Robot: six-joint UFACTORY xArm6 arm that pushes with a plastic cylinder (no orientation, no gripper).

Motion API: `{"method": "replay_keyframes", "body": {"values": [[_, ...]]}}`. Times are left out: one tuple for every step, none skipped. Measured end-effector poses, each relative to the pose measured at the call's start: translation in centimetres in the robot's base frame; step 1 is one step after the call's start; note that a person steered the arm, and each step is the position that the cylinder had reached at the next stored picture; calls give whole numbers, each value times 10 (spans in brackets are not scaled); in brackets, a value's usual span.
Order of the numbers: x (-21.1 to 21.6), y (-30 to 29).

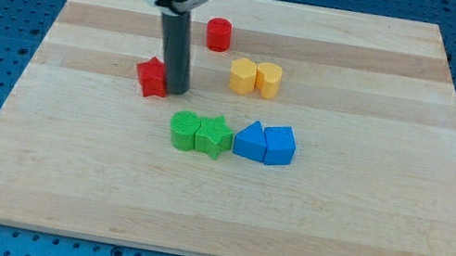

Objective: Move the red blocks to the top left of the yellow hexagon

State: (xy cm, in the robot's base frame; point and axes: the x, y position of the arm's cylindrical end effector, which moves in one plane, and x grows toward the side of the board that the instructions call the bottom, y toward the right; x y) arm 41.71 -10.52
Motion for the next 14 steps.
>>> {"method": "replay_keyframes", "body": {"values": [[9,-31],[19,-70],[27,-104],[22,-123],[1,-119],[-9,-99],[0,-81],[3,-64],[3,-52],[3,-39],[-8,-38],[-25,-38],[-36,-36],[-44,-27]]}}
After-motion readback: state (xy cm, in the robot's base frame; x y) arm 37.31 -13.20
